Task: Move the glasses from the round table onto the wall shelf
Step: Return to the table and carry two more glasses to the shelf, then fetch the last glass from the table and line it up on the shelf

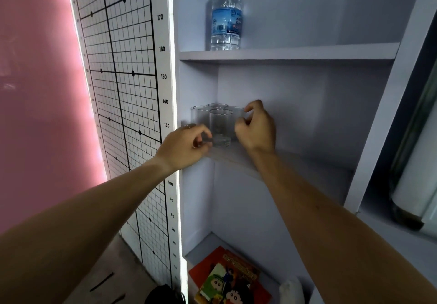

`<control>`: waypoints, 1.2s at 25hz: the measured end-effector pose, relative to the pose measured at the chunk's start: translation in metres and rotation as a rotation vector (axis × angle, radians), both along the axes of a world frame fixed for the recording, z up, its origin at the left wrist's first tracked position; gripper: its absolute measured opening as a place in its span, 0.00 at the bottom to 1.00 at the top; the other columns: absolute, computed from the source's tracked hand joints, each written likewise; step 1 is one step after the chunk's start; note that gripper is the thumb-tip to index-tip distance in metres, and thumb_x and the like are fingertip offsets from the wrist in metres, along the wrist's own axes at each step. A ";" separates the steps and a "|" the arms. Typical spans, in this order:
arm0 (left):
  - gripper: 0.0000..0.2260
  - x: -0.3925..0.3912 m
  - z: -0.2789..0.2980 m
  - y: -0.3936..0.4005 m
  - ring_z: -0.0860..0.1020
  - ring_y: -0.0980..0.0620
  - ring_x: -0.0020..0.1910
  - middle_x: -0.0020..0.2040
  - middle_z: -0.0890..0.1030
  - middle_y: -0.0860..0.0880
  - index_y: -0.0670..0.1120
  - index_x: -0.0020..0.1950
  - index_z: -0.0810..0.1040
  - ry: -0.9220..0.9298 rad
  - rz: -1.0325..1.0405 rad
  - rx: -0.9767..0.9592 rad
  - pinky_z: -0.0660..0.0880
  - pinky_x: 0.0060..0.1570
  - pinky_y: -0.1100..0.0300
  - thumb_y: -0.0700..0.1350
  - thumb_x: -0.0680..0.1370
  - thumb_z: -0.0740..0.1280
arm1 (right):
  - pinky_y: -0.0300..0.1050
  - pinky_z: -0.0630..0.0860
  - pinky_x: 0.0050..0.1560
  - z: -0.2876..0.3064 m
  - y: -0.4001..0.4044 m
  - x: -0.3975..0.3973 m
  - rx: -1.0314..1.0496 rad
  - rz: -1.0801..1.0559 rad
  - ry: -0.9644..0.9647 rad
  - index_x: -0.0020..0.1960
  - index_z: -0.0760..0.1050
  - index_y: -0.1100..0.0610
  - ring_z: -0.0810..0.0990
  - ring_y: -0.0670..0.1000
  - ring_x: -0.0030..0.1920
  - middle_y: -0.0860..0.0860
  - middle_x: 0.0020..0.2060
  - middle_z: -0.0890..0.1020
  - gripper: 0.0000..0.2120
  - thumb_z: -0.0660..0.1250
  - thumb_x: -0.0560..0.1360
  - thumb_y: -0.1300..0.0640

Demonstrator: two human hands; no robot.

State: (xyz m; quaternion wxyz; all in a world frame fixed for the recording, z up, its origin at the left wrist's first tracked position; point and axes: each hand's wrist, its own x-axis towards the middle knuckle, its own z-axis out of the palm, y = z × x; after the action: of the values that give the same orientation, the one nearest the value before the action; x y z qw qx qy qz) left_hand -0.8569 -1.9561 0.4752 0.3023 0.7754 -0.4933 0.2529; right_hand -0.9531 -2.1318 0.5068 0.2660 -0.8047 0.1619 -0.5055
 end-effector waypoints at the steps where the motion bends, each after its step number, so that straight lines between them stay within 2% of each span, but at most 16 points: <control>1: 0.07 0.004 -0.004 0.009 0.78 0.51 0.39 0.41 0.79 0.51 0.51 0.52 0.80 0.003 0.018 0.007 0.78 0.42 0.53 0.48 0.76 0.70 | 0.50 0.78 0.42 0.000 0.008 -0.005 -0.071 0.028 -0.055 0.53 0.75 0.58 0.80 0.58 0.41 0.55 0.42 0.82 0.10 0.67 0.71 0.60; 4: 0.04 0.016 -0.021 0.041 0.77 0.55 0.36 0.38 0.78 0.55 0.52 0.48 0.79 0.014 0.111 0.040 0.76 0.39 0.56 0.50 0.75 0.70 | 0.47 0.75 0.36 -0.007 0.047 -0.011 -0.458 0.192 -0.186 0.50 0.77 0.60 0.80 0.58 0.38 0.55 0.42 0.81 0.10 0.67 0.70 0.59; 6: 0.04 0.023 -0.041 0.066 0.76 0.60 0.33 0.36 0.76 0.59 0.54 0.46 0.77 0.071 0.204 0.117 0.74 0.37 0.59 0.52 0.76 0.70 | 0.44 0.75 0.35 -0.031 0.079 -0.008 -0.565 0.355 -0.152 0.51 0.77 0.59 0.80 0.55 0.37 0.53 0.43 0.81 0.09 0.66 0.71 0.57; 7: 0.04 0.023 -0.056 0.079 0.76 0.64 0.33 0.35 0.75 0.61 0.55 0.45 0.77 0.128 0.247 0.154 0.73 0.36 0.61 0.53 0.76 0.70 | 0.43 0.75 0.36 -0.051 0.095 -0.005 -0.584 0.425 -0.066 0.52 0.77 0.57 0.79 0.53 0.38 0.53 0.44 0.81 0.10 0.66 0.73 0.56; 9: 0.04 0.019 -0.094 0.110 0.76 0.66 0.34 0.35 0.77 0.62 0.56 0.45 0.79 0.259 0.324 0.192 0.71 0.34 0.64 0.54 0.75 0.71 | 0.45 0.78 0.40 -0.104 0.120 -0.001 -0.526 0.532 0.222 0.56 0.76 0.53 0.78 0.51 0.39 0.51 0.46 0.82 0.11 0.66 0.74 0.52; 11: 0.04 0.003 -0.141 0.145 0.78 0.63 0.34 0.35 0.79 0.60 0.57 0.43 0.79 0.399 0.396 0.220 0.74 0.36 0.60 0.53 0.74 0.73 | 0.46 0.78 0.45 -0.167 0.136 0.000 -0.376 0.600 0.523 0.57 0.77 0.52 0.80 0.52 0.43 0.51 0.48 0.82 0.12 0.66 0.75 0.51; 14: 0.05 -0.040 -0.221 0.204 0.80 0.56 0.35 0.35 0.80 0.59 0.56 0.41 0.79 0.602 0.520 0.293 0.73 0.37 0.61 0.52 0.73 0.73 | 0.46 0.77 0.50 -0.264 0.153 -0.013 -0.215 0.629 0.866 0.56 0.79 0.51 0.81 0.57 0.51 0.53 0.50 0.82 0.12 0.65 0.73 0.53; 16: 0.06 -0.081 -0.281 0.249 0.80 0.56 0.37 0.36 0.81 0.59 0.57 0.40 0.77 0.798 0.619 0.311 0.74 0.39 0.60 0.54 0.73 0.72 | 0.45 0.77 0.53 -0.328 0.167 -0.032 -0.184 0.680 1.082 0.57 0.79 0.52 0.80 0.56 0.55 0.53 0.53 0.83 0.13 0.65 0.73 0.54; 19: 0.05 -0.156 -0.373 0.304 0.80 0.54 0.43 0.42 0.82 0.57 0.58 0.41 0.78 1.120 0.744 0.346 0.75 0.45 0.59 0.56 0.74 0.71 | 0.44 0.76 0.50 -0.413 0.193 -0.071 -0.146 0.791 1.400 0.56 0.78 0.51 0.80 0.54 0.53 0.50 0.50 0.83 0.11 0.65 0.75 0.52; 21: 0.04 -0.217 -0.429 0.324 0.81 0.51 0.47 0.47 0.83 0.53 0.54 0.46 0.81 1.348 0.788 0.369 0.74 0.47 0.60 0.54 0.76 0.71 | 0.47 0.77 0.54 -0.463 0.212 -0.109 -0.124 0.825 1.531 0.55 0.80 0.52 0.81 0.55 0.54 0.50 0.51 0.83 0.10 0.65 0.76 0.52; 23: 0.08 -0.294 -0.480 0.336 0.81 0.49 0.52 0.52 0.84 0.48 0.48 0.51 0.83 1.573 0.820 0.374 0.73 0.49 0.60 0.51 0.77 0.71 | 0.47 0.75 0.59 -0.515 0.230 -0.164 -0.149 0.898 1.695 0.56 0.81 0.54 0.80 0.57 0.58 0.53 0.56 0.83 0.12 0.63 0.77 0.53; 25: 0.09 -0.378 -0.513 0.334 0.81 0.49 0.55 0.56 0.84 0.47 0.50 0.52 0.83 1.795 0.831 0.411 0.74 0.53 0.60 0.52 0.77 0.69 | 0.45 0.75 0.59 -0.553 0.246 -0.234 -0.087 0.937 1.973 0.58 0.81 0.55 0.79 0.58 0.60 0.55 0.59 0.82 0.14 0.62 0.77 0.54; 27: 0.09 -0.437 -0.526 0.326 0.80 0.49 0.56 0.57 0.83 0.51 0.56 0.51 0.82 1.941 0.781 0.450 0.74 0.57 0.56 0.55 0.76 0.65 | 0.41 0.73 0.59 -0.567 0.259 -0.288 0.011 0.916 2.253 0.61 0.80 0.54 0.79 0.56 0.63 0.55 0.62 0.81 0.15 0.62 0.78 0.53; 28: 0.09 -0.447 -0.528 0.324 0.80 0.50 0.56 0.56 0.83 0.53 0.57 0.51 0.82 1.966 0.748 0.453 0.74 0.58 0.54 0.56 0.76 0.64 | 0.40 0.72 0.59 -0.568 0.262 -0.301 0.014 0.939 2.315 0.62 0.80 0.53 0.78 0.55 0.63 0.54 0.62 0.81 0.16 0.62 0.77 0.50; 30: 0.07 -0.436 -0.529 0.337 0.80 0.52 0.52 0.51 0.83 0.55 0.57 0.48 0.81 1.976 0.743 0.356 0.75 0.56 0.55 0.56 0.76 0.64 | 0.44 0.74 0.60 -0.566 0.267 -0.287 -0.060 0.987 2.244 0.59 0.81 0.49 0.80 0.54 0.59 0.51 0.59 0.82 0.21 0.59 0.73 0.42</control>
State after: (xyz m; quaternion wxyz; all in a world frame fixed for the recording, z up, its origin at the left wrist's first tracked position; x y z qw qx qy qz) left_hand -1.2928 -1.6193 -0.0537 0.3542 0.7711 0.2075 -0.4866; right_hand -1.2405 -1.8649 -0.0592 0.1235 -0.7746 -0.0327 0.6194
